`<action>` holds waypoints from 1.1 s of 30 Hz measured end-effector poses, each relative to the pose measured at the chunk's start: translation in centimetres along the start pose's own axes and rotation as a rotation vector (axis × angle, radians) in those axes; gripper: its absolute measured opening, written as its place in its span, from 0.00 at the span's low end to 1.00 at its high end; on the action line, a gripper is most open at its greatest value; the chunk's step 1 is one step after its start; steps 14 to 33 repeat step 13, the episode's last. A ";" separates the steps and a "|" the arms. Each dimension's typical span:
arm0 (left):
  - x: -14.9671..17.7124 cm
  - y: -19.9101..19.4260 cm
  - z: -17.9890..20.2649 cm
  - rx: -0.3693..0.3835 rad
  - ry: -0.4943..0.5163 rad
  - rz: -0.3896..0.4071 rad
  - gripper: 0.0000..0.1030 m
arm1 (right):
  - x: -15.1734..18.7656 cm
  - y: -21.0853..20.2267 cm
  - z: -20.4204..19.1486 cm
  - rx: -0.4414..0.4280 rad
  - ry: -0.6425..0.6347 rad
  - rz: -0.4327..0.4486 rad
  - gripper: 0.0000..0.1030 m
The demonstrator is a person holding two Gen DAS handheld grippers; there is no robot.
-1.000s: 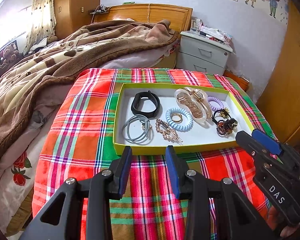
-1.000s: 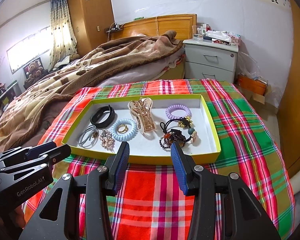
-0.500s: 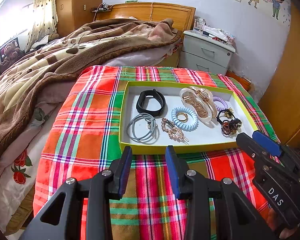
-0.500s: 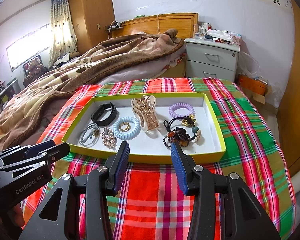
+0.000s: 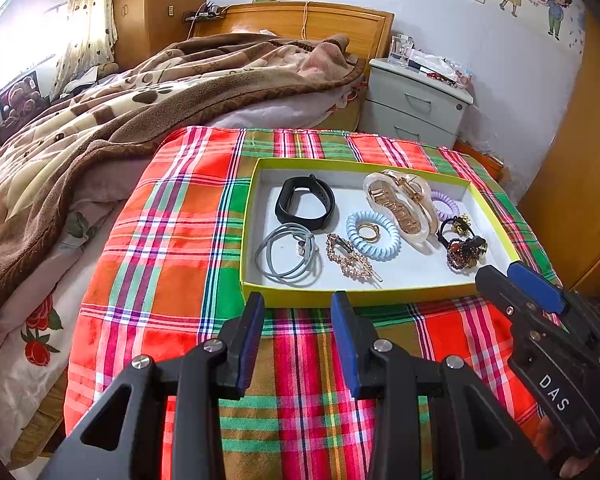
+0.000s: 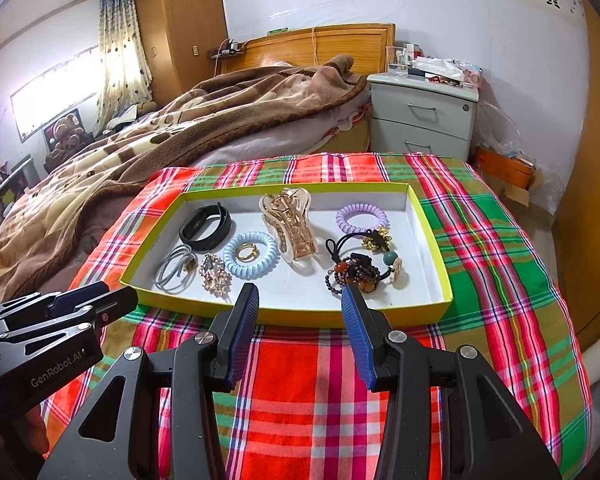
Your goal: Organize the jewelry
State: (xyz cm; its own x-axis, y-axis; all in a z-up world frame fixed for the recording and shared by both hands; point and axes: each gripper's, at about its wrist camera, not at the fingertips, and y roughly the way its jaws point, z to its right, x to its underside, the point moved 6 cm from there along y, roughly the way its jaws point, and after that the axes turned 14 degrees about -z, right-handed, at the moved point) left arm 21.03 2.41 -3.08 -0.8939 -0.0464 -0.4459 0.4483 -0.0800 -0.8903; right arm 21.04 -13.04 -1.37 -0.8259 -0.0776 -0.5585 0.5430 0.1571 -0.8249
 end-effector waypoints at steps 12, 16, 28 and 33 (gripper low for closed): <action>-0.2 0.3 -0.1 -0.001 -0.010 -0.008 0.35 | -0.1 0.4 0.5 -0.001 0.009 -0.005 0.43; -0.2 0.3 -0.1 -0.003 -0.012 -0.011 0.35 | 0.0 0.4 0.6 -0.001 0.010 -0.005 0.43; -0.2 0.3 -0.1 -0.003 -0.012 -0.011 0.35 | 0.0 0.4 0.6 -0.001 0.010 -0.005 0.43; -0.2 0.3 -0.1 -0.003 -0.012 -0.011 0.35 | 0.0 0.4 0.6 -0.001 0.010 -0.005 0.43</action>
